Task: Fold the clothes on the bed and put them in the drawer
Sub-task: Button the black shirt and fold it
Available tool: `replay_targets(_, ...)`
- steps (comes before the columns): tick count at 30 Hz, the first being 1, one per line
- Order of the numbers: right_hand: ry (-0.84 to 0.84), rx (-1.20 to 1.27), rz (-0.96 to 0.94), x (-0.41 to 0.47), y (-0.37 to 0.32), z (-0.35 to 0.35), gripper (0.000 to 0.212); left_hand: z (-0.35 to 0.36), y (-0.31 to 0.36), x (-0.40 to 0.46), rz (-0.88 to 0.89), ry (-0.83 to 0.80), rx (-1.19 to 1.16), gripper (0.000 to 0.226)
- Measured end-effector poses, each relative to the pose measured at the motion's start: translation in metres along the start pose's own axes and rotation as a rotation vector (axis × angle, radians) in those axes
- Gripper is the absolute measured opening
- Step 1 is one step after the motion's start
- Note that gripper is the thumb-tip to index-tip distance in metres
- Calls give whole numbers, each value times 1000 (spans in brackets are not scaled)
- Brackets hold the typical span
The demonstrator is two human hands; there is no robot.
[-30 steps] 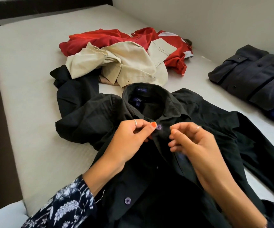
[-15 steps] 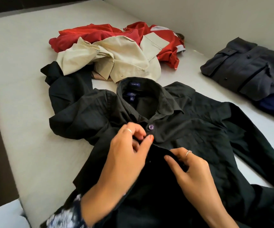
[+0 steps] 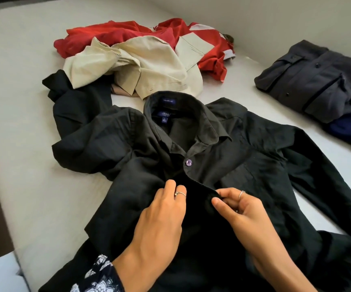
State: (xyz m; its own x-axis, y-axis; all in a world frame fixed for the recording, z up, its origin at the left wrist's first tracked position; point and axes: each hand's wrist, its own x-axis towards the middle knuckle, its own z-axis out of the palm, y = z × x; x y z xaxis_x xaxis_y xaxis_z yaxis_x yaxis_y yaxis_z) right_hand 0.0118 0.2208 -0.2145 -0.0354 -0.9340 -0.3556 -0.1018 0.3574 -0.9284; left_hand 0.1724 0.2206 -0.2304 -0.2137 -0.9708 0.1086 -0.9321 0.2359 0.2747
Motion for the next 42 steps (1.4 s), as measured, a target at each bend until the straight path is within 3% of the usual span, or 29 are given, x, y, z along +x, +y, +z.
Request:
replay_targets(7, -19, 74, 5, -1, -4, 0, 16, -8, -6, 3, -8, 69, 10, 46)
replay_targets(13, -38, -128, -105, 1, 0, 2, 14, -10, -13, 10, -7, 60, 7, 26)
replay_targets(17, -70, -218, -165, -2, -3, 4, 11, -21, -10, 11, -82, 19, -317, 7)
replay_targets(23, -45, -152, -202, -13, -15, 12, 8, -39, 5, 10, -157, 24, -793, 11)
replay_targets(27, 35, -127, -228, -18, -18, 15, 14, -40, 9, 9, -226, 30, -921, 14)
replay_targets(29, 123, -153, -294, -20, -19, 17, 14, -40, 8, 6, -143, 54, -842, 12)
replay_targets(32, 255, -283, -440, -22, -22, 20, 20, -37, 6, 2, 145, 191, -417, 8)
replay_targets(34, 261, -332, -502, -23, -22, 22, 24, -30, 7, -3, 223, 231, -375, 11)
replay_targets(36, 254, -346, -533, -23, -20, 23, 21, -33, 10, -2, 144, 192, -541, 9)
replay_targets(40, 248, -340, -542, -23, -18, 24, 14, -45, 9, 8, -241, 20, -946, 18)
replay_targets(42, 244, -339, -537, -24, -17, 26, 12, -48, 5, 11, -324, -51, -1047, 16)
